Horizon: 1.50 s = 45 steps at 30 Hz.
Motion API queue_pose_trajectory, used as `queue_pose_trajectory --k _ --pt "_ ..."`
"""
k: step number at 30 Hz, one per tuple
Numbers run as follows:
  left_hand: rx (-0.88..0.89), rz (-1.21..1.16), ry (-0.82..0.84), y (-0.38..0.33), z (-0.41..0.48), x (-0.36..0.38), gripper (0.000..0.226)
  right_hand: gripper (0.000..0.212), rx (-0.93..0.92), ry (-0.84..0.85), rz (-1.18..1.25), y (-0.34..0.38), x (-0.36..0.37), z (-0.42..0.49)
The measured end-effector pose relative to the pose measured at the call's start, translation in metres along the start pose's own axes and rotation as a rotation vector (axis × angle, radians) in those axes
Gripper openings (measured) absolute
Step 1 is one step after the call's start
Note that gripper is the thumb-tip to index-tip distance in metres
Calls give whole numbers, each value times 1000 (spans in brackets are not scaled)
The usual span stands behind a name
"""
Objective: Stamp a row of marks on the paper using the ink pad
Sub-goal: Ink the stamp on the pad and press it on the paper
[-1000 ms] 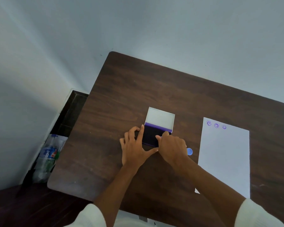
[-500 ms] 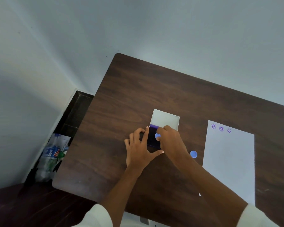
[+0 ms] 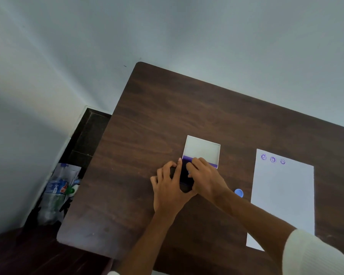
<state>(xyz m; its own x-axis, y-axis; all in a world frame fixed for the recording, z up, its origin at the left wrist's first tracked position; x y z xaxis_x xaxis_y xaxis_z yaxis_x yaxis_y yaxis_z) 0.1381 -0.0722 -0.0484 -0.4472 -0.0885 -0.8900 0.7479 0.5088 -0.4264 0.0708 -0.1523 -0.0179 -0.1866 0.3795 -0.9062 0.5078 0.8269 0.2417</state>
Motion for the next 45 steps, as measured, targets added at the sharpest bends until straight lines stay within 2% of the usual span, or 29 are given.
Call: queue_pose_trajectory --k 3,6,9,10,12,18,21,25,27,30,33,35,39,45 --pt "9 9 18 -1 -2 -2 93 46 51 42 14 1 3 1" --pt "18 7 22 -3 -4 -6 95 33 138 11 135 -3 -4 -2" --pt "28 18 34 -4 -4 -9 99 12 383 -244 560 -27 -23 -37" --pt "31 25 42 -4 -5 -9 101 10 464 -338 724 -35 -26 -56" --pt "30 28 49 -4 -5 -8 105 14 554 -414 1007 -46 -26 -92" --pt "3 -5 29 -6 -15 -9 118 29 545 -558 1553 -78 -38 -167" --pt "140 -6 -127 -33 -39 -16 92 25 523 -639 1705 -102 -40 -197" --pt "506 -67 -237 -116 -75 -2 47 26 561 -706 1710 -142 -39 -230" --pt "677 -141 -206 -157 -90 12 36 24 583 -749 1658 -164 -41 -242" --pt "813 -243 -71 -201 -102 40 32 17 702 -749 1379 -205 -44 -255" --pt "805 -220 20 -231 -101 65 38 12 799 -742 1051 -243 -52 -257" --pt "772 -195 51 -247 -94 77 43 12 801 -738 894 -262 -56 -251" --pt "688 -154 81 -257 -77 93 47 15 734 -641 697 -288 -57 -225" --pt "686 -133 73 -249 -74 110 41 9 640 -459 474 -312 -47 -197"
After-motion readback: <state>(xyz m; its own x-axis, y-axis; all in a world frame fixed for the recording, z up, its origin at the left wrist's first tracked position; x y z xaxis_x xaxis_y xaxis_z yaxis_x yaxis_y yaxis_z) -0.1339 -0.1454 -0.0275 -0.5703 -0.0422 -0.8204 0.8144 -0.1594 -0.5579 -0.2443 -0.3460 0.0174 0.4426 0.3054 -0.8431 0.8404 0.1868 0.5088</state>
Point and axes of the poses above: each hand's wrist, its own z-axis towards the middle knuckle, its own x-axis out of the palm, y = z × x, the point moved 8 cm from there along z, towards the middle knuckle, and after that the axes turned 9 degrees about y, right-handed, at the moved point
